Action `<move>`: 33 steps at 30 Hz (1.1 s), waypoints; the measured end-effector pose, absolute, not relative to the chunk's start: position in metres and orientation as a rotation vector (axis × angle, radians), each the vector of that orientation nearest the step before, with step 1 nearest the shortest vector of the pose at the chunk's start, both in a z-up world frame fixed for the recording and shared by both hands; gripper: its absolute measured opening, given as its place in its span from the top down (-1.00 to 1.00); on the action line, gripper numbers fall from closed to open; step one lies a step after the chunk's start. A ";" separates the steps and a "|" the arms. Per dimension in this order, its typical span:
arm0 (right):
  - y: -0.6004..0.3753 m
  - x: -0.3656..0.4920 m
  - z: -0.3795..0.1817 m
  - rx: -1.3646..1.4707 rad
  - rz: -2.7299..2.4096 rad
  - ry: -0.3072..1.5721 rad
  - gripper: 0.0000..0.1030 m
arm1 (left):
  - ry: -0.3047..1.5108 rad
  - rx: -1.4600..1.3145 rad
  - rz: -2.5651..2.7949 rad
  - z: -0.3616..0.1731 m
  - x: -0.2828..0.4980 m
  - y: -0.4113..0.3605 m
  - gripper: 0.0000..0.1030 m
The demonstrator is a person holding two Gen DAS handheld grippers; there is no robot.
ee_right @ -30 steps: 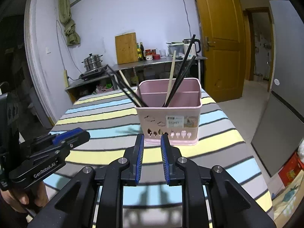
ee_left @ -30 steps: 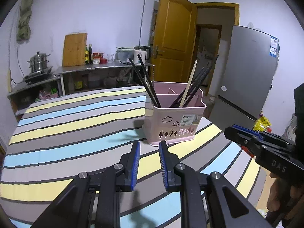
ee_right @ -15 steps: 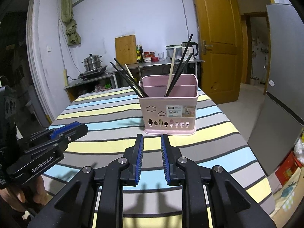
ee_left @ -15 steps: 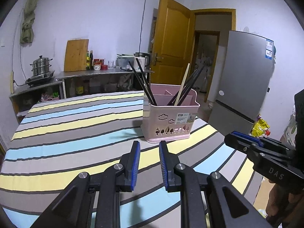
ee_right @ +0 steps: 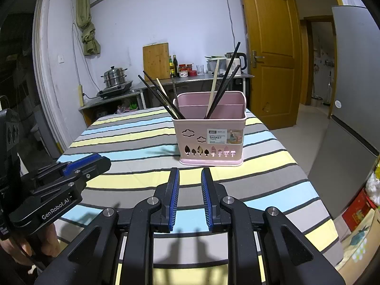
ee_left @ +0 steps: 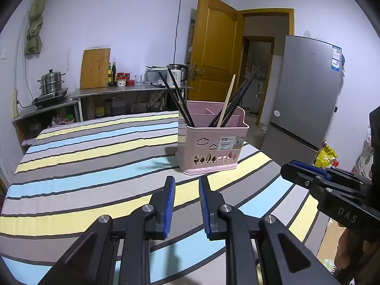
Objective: Organize utensils
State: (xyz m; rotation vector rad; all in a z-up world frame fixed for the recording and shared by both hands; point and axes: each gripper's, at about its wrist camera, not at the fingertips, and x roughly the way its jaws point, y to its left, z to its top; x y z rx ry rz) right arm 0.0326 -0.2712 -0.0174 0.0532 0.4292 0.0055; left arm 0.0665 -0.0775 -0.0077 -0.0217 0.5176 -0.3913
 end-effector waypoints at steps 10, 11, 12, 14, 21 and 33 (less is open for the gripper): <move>-0.268 0.031 -0.018 0.052 0.006 0.436 0.63 | 0.520 -0.015 -0.391 -0.008 0.066 -0.079 0.61; -0.268 0.030 -0.018 0.051 0.005 0.436 0.63 | 0.521 -0.015 -0.392 -0.009 0.066 -0.080 0.61; -0.267 0.030 -0.019 0.051 0.005 0.437 0.63 | 0.522 -0.015 -0.391 -0.009 0.066 -0.080 0.61; -0.267 0.030 -0.019 0.050 0.006 0.437 0.63 | 0.522 -0.015 -0.393 -0.009 0.065 -0.079 0.61; -0.266 0.030 -0.020 0.047 0.005 0.441 0.63 | 0.521 -0.013 -0.399 -0.008 0.065 -0.080 0.61; -0.266 0.031 -0.021 0.045 0.004 0.444 0.63 | 0.524 -0.013 -0.403 -0.010 0.065 -0.082 0.61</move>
